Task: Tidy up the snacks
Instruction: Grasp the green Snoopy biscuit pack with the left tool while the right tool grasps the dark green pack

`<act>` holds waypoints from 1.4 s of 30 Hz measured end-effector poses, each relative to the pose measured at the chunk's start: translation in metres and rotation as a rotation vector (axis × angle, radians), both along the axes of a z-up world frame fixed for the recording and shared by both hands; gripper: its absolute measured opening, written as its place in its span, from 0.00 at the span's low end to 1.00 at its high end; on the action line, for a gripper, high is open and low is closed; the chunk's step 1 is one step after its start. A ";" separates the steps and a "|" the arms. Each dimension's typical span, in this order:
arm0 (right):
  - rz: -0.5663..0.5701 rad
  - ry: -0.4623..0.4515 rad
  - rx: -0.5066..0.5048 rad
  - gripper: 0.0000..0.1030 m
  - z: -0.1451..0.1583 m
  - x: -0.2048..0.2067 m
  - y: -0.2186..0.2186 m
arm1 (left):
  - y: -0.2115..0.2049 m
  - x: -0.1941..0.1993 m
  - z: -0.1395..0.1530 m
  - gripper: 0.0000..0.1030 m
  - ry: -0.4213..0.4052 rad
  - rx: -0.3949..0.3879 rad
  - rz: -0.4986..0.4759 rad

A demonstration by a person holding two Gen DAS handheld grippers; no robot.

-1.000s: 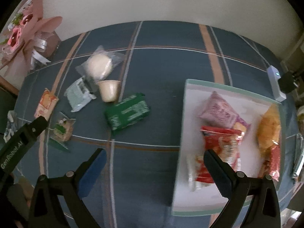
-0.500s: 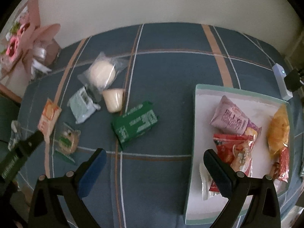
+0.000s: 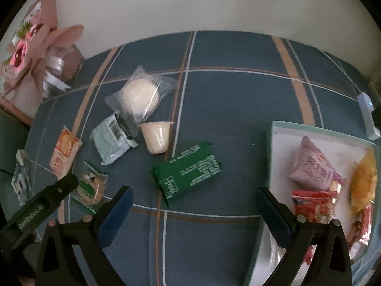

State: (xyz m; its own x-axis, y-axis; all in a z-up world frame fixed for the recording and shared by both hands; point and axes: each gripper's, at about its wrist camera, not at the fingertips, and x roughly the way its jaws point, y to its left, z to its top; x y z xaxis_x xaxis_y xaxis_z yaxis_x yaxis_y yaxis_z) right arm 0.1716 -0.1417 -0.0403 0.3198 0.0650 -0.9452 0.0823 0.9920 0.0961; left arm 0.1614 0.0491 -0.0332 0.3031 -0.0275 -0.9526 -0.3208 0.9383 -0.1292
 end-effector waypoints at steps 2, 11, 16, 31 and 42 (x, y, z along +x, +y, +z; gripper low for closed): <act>0.013 0.014 -0.004 1.00 -0.009 0.003 0.003 | 0.000 0.005 -0.004 0.99 0.009 -0.014 0.001; 0.096 0.029 -0.094 1.00 -0.033 0.015 0.017 | -0.007 0.026 -0.023 0.99 0.040 -0.017 -0.010; 0.113 0.039 -0.099 1.00 -0.042 0.019 0.021 | -0.009 0.030 -0.033 0.99 0.058 -0.029 -0.005; 0.155 0.031 -0.131 1.00 -0.055 0.019 0.030 | -0.018 0.036 -0.052 0.99 0.063 -0.042 0.002; 0.134 -0.003 -0.074 0.74 -0.046 0.020 0.022 | -0.013 0.027 -0.034 0.56 0.016 -0.040 0.004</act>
State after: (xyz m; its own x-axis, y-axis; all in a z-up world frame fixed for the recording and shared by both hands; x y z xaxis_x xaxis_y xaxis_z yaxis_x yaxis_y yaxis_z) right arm 0.1917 -0.1195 -0.0863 0.3159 0.0375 -0.9481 -0.0519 0.9984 0.0222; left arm 0.1883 0.0357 -0.0668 0.2878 -0.0642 -0.9555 -0.3273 0.9311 -0.1611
